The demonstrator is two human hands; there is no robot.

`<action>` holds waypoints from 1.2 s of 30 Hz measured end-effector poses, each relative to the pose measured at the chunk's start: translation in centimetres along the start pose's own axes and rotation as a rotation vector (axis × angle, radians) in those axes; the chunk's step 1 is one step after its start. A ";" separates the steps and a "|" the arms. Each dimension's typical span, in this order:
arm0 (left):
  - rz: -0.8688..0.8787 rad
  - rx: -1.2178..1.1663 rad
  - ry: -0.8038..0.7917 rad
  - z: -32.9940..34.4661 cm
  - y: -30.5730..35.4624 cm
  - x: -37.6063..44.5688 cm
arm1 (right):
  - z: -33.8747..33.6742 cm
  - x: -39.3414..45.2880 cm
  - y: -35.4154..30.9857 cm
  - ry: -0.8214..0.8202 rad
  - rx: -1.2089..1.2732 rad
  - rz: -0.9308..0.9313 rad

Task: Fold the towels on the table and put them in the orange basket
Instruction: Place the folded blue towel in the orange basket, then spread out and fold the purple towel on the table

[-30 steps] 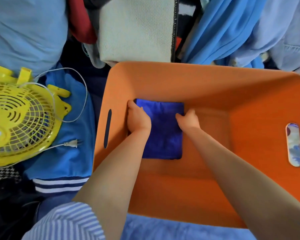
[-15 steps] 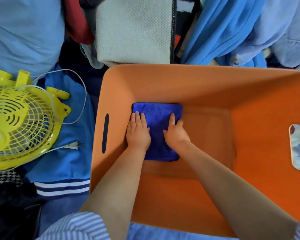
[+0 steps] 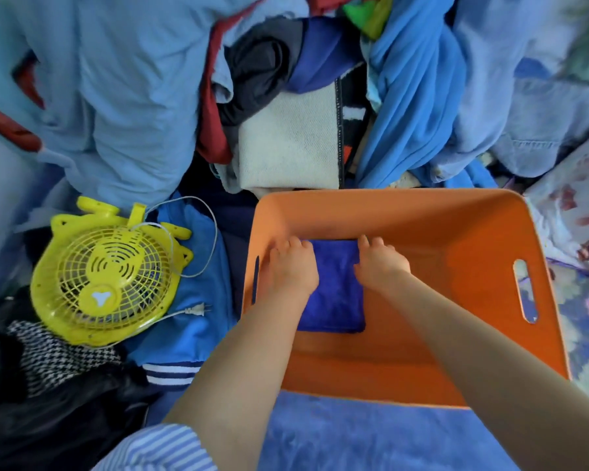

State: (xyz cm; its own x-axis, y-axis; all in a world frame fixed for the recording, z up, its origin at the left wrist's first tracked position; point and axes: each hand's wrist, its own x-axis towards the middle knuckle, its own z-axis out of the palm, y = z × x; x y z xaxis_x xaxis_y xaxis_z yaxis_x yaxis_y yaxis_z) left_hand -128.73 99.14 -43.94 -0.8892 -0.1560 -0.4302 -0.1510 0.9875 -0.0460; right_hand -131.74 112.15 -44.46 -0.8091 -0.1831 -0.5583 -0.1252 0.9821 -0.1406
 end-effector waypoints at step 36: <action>0.870 0.375 0.687 -19.7 22.9 -61.4 | -5.8 -74.4 16.4 0.942 0.018 0.528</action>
State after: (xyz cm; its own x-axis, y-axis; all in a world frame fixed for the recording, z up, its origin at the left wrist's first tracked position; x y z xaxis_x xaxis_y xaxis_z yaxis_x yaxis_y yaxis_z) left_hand -86.10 130.88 -0.88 -0.6940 0.7091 0.1244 0.6584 0.6951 -0.2887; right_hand -76.95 142.17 -0.54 -0.8755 0.3786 0.3003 0.3715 0.9247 -0.0828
